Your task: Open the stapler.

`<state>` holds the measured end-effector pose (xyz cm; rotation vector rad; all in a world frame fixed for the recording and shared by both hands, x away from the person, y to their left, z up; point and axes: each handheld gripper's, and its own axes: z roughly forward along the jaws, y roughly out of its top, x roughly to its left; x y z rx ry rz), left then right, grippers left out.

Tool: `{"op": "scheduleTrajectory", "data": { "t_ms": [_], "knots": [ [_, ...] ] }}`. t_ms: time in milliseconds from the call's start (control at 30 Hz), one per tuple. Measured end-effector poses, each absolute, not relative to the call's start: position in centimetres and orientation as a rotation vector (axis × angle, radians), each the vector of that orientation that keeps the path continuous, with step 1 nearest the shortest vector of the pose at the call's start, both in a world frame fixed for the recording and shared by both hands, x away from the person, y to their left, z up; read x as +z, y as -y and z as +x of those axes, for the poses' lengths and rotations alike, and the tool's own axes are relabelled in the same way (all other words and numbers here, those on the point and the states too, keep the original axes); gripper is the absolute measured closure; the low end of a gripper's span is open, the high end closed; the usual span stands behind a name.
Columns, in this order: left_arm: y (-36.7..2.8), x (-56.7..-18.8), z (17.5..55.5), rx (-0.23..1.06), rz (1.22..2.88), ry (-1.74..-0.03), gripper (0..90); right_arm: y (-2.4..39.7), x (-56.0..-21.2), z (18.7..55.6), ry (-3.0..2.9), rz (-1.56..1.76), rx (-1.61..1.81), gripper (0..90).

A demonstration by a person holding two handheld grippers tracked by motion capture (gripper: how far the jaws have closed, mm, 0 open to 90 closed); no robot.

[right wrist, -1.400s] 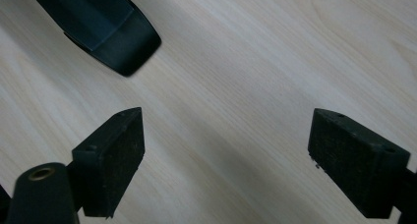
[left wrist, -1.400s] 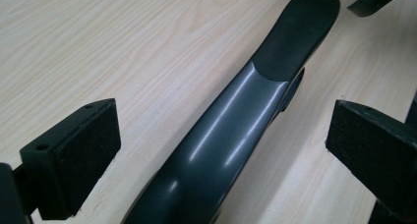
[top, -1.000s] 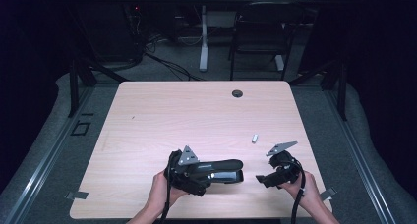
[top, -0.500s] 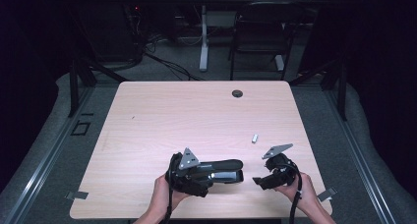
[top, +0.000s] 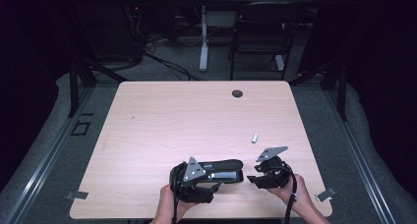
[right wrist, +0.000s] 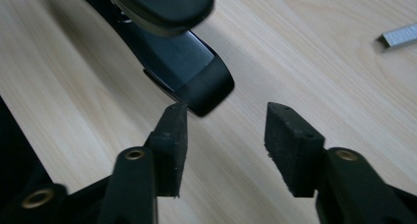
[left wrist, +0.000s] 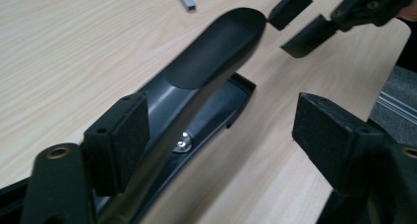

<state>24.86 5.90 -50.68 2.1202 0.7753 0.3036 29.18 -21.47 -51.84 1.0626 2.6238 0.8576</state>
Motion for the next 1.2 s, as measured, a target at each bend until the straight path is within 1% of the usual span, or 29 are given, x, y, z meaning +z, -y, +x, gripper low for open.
{"op": "scheduleTrajectory", "data": {
  "t_ms": [67, 133, 267, 400, 433, 633, 667, 733, 833, 967, 1200],
  "knots": [
    [-5.7, -50.9, 24.6, 0.304, 2.122, -0.772, 31.5, 21.0, -51.9, 29.2, -2.636, 1.05, 0.866, 61.3],
    [-5.4, -51.2, 24.6, 0.29, 2.125, -0.778, 36.2, 20.6, -52.1, 29.2, -2.645, 1.047, 0.878, 65.5],
    [-5.2, -52.0, 24.7, 0.27, 2.122, -0.797, 47.6, 20.1, -52.6, 29.4, -2.667, 1.043, 0.864, 69.6],
    [-4.8, -53.1, 24.8, 0.238, 2.13, -0.814, 55.8, 19.7, -52.7, 29.4, -2.666, 1.037, 0.892, 77.4],
    [-4.6, -53.3, 24.7, 0.232, 2.13, -0.819, 59.3, 19.5, -52.8, 29.4, -2.674, 1.026, 0.896, 78.0],
    [-3.7, -53.9, 24.7, 0.306, 2.108, -0.83, 71.6, 18.8, -53.1, 29.5, -2.675, 0.969, 0.893, 80.1],
    [-3.5, -53.9, 24.7, 0.315, 2.113, -0.832, 74.4, 18.7, -53.2, 29.5, -2.668, 0.962, 0.904, 81.7],
    [-3.2, -54.3, 24.7, 0.323, 2.106, -0.837, 80.4, 18.4, -53.4, 29.4, -2.679, 0.918, 0.904, 90.0],
    [-2.8, -54.8, 24.8, 0.336, 2.104, -0.849, 88.5, 18.0, -53.5, 29.1, -2.654, 0.859, 0.907, 90.0],
    [-2.5, -55.1, 25.0, 0.351, 2.072, -0.882, 90.0, 17.3, -54.0, 29.1, -2.668, 0.829, 0.899, 90.0],
    [-1.9, -55.6, 25.2, 0.384, 2.062, -0.873, 90.0, 17.0, -54.6, 28.9, -2.658, 0.743, 0.853, 90.0]
  ]
}}
